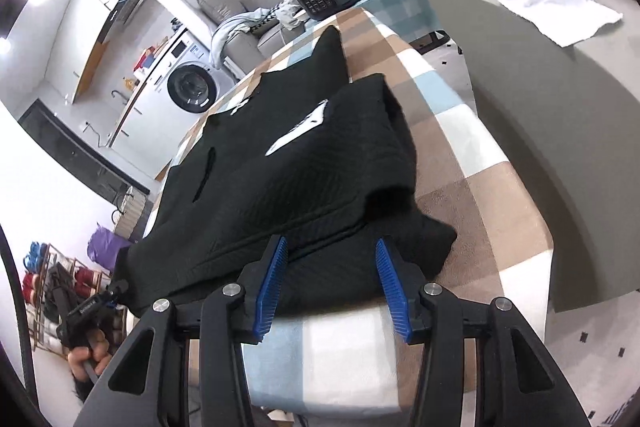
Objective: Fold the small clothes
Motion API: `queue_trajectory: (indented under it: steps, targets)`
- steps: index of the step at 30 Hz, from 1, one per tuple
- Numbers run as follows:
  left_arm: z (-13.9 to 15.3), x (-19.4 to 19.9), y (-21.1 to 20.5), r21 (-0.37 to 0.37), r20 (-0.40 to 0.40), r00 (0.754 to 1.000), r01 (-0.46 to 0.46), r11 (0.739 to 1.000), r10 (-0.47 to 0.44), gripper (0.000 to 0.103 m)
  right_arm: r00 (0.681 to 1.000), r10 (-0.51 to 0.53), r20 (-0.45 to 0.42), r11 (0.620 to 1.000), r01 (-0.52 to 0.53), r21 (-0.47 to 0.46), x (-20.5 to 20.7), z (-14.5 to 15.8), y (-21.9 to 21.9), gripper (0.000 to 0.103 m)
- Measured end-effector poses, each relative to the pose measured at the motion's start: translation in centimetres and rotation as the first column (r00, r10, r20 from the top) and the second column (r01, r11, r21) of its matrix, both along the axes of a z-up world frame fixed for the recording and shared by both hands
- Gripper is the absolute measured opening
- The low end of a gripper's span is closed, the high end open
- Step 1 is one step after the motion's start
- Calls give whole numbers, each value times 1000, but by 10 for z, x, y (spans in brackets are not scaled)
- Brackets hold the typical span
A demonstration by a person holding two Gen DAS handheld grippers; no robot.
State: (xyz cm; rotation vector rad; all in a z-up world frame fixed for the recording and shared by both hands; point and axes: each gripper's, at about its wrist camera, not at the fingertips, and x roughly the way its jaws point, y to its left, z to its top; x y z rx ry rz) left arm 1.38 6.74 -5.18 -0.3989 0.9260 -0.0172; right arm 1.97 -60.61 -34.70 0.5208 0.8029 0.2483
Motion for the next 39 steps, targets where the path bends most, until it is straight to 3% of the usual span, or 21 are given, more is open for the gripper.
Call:
queue_trajectory:
  steps: [8, 11, 21, 26, 28, 29, 30, 31, 32, 35, 39]
  targets:
    - [0, 12, 3, 26, 23, 999, -29, 999, 29, 32, 1000, -6, 30, 1000, 6, 0, 26, 2, -10, 47]
    - [2, 13, 4, 25, 38, 999, -30, 999, 29, 25, 1000, -7, 1, 1000, 7, -6, 32, -1, -9, 47]
    - [-6, 19, 20, 2, 12, 998, -61, 998, 61, 25, 996, -80, 36, 996, 81, -39, 16, 11, -36, 47]
    - [-7, 23, 18, 0, 27, 998, -58, 998, 58, 25, 998, -35, 58, 998, 38, -51, 41, 14, -31, 47]
    - [-7, 24, 18, 1, 39, 997, -63, 998, 63, 18, 997, -1, 79, 997, 7, -76, 49, 18, -23, 47]
    - [-7, 25, 19, 1, 38, 997, -71, 997, 71, 14, 996, 8, 91, 994, 2, -112, 51, 20, -18, 38]
    - [-8, 25, 21, 3, 37, 996, -79, 997, 79, 11, 994, 23, 104, 988, -7, -156, 52, 24, -12, 18]
    - [-8, 26, 23, 2, 41, 995, -86, 996, 86, 9, 994, 39, 102, 983, -19, -184, 52, 25, -7, 8]
    - [-8, 25, 25, 0, 44, 995, -89, 996, 89, 9, 994, 55, 96, 975, -32, -221, 50, 27, -2, 6]
    - [0, 19, 31, -6, 72, 992, -101, 995, 102, 7, 984, 110, 139, 975, -79, -209, 27, 38, 2, 5]
    - [12, 3, 36, -13, 108, 988, -111, 994, 112, 7, 982, 67, 174, 996, -54, -77, -13, 45, -14, 5]
